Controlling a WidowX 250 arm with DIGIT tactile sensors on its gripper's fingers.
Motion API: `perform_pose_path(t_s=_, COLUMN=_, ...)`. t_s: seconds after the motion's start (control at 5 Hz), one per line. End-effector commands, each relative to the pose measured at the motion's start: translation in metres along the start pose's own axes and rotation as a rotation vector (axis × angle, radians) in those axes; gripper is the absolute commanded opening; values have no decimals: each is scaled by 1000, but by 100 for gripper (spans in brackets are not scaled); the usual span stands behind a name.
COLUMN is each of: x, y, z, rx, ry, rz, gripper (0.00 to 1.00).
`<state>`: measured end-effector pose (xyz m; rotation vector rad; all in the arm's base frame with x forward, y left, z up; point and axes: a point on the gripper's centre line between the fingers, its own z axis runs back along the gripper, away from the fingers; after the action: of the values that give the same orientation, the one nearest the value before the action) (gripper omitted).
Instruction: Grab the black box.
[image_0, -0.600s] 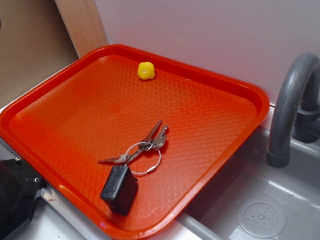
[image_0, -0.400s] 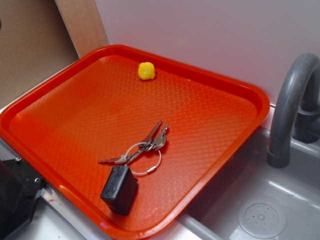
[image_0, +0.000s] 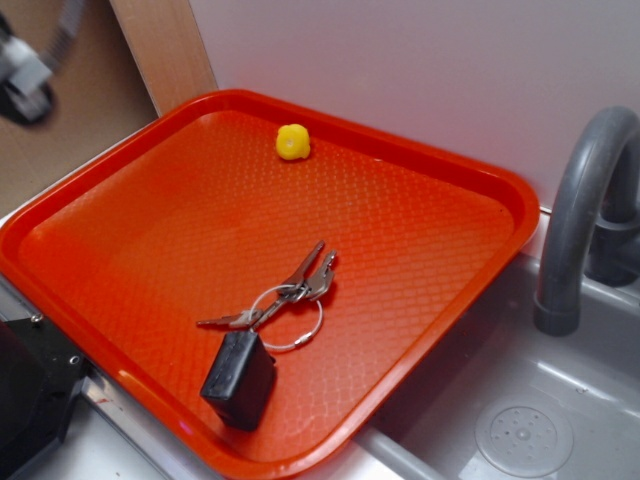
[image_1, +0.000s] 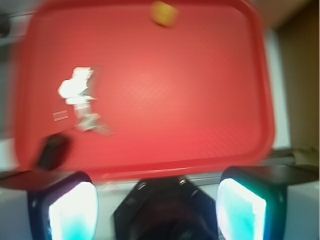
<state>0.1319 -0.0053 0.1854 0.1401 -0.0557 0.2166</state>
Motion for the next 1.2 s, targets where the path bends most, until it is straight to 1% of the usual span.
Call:
perform_pose_path(t_s=0.0, x=-43, y=-41, z=-49, rx=-5, ry=28, rz=125, gripper=100)
perform_pose_path(t_s=0.2, x=-40, y=-57, z=-39, rx=-143, ry=19, rz=95, gripper=100)
perform_pose_path(t_s=0.4, x=-27, y=-63, z=4, rx=-232, ry=-65, rz=137, gripper=100)
perform_pose_path(t_s=0.6, x=-15, y=-81, z=9, rx=-312, ry=-25, rz=206, gripper=100)
perform_pose_path(t_s=0.8, x=-15, y=-107, z=-14, rx=-310, ry=69, rz=238, gripper=100)
perform_pose_path(t_s=1.0, x=-20, y=-129, z=-42, rx=-243, ry=126, rz=268, gripper=100)
